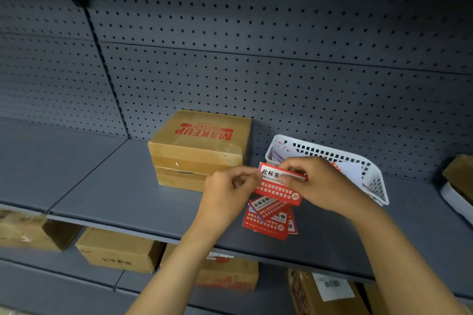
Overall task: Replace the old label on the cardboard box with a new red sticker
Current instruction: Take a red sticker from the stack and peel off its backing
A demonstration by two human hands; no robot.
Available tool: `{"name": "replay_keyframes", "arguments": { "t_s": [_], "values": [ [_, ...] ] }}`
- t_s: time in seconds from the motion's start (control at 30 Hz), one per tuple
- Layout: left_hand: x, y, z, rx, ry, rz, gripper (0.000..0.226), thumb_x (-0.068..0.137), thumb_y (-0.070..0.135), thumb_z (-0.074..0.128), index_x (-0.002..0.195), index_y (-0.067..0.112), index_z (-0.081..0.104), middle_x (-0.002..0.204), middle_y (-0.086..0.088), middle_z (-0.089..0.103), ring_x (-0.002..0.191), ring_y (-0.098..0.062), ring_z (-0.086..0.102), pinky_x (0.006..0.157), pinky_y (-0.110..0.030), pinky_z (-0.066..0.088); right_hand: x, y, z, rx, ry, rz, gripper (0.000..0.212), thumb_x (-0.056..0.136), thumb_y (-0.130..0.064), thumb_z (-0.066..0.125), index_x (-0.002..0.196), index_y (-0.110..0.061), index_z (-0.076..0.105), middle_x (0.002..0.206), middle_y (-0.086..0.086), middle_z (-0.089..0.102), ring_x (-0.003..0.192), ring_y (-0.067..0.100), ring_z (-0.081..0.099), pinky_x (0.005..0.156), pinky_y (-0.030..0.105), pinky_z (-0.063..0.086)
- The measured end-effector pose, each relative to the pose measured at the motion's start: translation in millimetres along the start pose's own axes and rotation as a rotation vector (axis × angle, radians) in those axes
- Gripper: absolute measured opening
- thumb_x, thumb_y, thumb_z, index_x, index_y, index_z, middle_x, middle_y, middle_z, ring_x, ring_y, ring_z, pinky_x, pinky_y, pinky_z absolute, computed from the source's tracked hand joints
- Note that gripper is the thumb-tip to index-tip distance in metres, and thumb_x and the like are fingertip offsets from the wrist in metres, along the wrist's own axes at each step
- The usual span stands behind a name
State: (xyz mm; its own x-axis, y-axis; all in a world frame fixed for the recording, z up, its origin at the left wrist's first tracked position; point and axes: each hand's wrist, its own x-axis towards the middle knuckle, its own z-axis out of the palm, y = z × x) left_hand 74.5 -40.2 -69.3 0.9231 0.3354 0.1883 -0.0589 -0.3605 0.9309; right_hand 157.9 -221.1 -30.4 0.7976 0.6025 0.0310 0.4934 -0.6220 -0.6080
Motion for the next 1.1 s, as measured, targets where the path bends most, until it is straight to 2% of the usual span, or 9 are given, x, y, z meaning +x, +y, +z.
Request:
{"name": "replay_keyframes", "arguments": {
  "t_s": [0.13,0.23,0.33,0.4,0.47,0.57,0.87,1.03,1.1],
  "values": [
    [1.5,17.5,-8.4,-0.407,-0.107,-0.211,0.011,0.088,0.018,0.072,0.094,0.011,0.078,0.058,0.007,0.069,0.040,-0.004,0.045,0.041,-0.015,0.033,2.7,-2.6,-9.6,0.048,0.211,-0.076,0.026,0.085,-0.034,0.076,0.110,-0.037,0.069,0.108,-0.014,0.064,0.101,0.006,0.062,0.086,0.030,0.054],
    [1.0,28.5,-13.3,-0.550,-0.147,-0.208,0.009,0.078,0.019,0.077,0.086,0.015,0.079,0.071,-0.002,0.075,0.046,-0.007,0.057,0.042,-0.015,0.039,-1.3,-19.2,-7.8,-0.071,0.516,-0.265,0.018,0.080,-0.032,0.079,0.096,-0.028,0.073,0.102,-0.009,0.060,0.099,0.011,0.054,0.085,0.027,0.045],
    [0.5,37.9,-17.2,-0.685,-0.161,-0.216,0.024,0.070,0.021,0.077,0.092,0.010,0.079,0.076,-0.007,0.077,0.057,-0.009,0.070,0.051,-0.015,0.053,-8.9,-36.4,-2.9,0.089,0.515,-0.450,0.009,0.086,-0.024,0.077,0.093,-0.021,0.080,0.092,-0.011,0.071,0.087,0.009,0.066,0.077,0.025,0.052],
    [1.2,41.2,-19.4,-0.725,-0.141,-0.202,0.018,0.074,0.016,0.075,0.090,0.009,0.079,0.078,-0.011,0.078,0.063,-0.013,0.074,0.056,-0.017,0.057,-9.6,-42.1,-2.1,0.169,0.483,-0.497,0.011,0.086,-0.020,0.078,0.097,-0.018,0.081,0.093,-0.011,0.074,0.086,0.008,0.070,0.075,0.022,0.054],
    [1.8,44.5,-20.9,-0.718,-0.104,-0.182,0.011,0.083,0.010,0.069,0.086,0.012,0.080,0.080,-0.012,0.079,0.067,-0.016,0.076,0.059,-0.019,0.058,-6.6,-43.9,-2.1,0.147,0.500,-0.535,0.013,0.086,-0.017,0.078,0.099,-0.017,0.082,0.094,-0.009,0.076,0.087,0.005,0.072,0.076,0.022,0.055],
    [2.8,50.7,-23.4,-0.677,-0.061,-0.156,0.019,0.092,0.009,0.061,0.084,0.012,0.078,0.082,-0.014,0.079,0.072,-0.021,0.077,0.061,-0.021,0.058,-1.3,-43.0,-3.3,0.123,0.515,-0.556,0.014,0.085,-0.014,0.078,0.099,-0.016,0.082,0.093,-0.009,0.077,0.085,0.002,0.072,0.075,0.022,0.056],
    [12.2,61.7,-30.3,-0.563,0.009,-0.042,0.014,0.095,0.004,0.059,0.087,0.006,0.070,0.072,-0.009,0.078,0.069,-0.016,0.077,0.061,-0.021,0.059,8.1,-46.3,-2.9,0.137,0.509,-0.520,0.015,0.084,-0.011,0.077,0.097,-0.018,0.081,0.088,-0.009,0.077,0.081,0.006,0.071,0.073,0.019,0.055],
    [18.0,53.9,-33.1,-0.245,0.014,0.169,0.014,0.093,0.011,0.065,0.087,0.022,0.072,0.076,0.001,0.077,0.075,-0.015,0.075,0.075,-0.029,0.062,11.2,-53.4,-3.3,0.321,0.492,-0.438,0.025,0.079,-0.038,0.076,0.096,-0.021,0.082,0.082,-0.015,0.079,0.079,-0.002,0.073,0.068,0.010,0.053],
    [19.2,51.3,-34.8,-0.046,0.040,0.265,0.012,0.093,0.021,0.067,0.089,0.031,0.071,0.081,0.005,0.077,0.079,-0.016,0.074,0.078,-0.033,0.061,13.0,-53.5,-4.9,0.392,0.453,-0.375,0.025,0.077,-0.042,0.076,0.093,-0.024,0.083,0.079,-0.017,0.079,0.078,0.001,0.075,0.069,0.016,0.057]
  ]
}}
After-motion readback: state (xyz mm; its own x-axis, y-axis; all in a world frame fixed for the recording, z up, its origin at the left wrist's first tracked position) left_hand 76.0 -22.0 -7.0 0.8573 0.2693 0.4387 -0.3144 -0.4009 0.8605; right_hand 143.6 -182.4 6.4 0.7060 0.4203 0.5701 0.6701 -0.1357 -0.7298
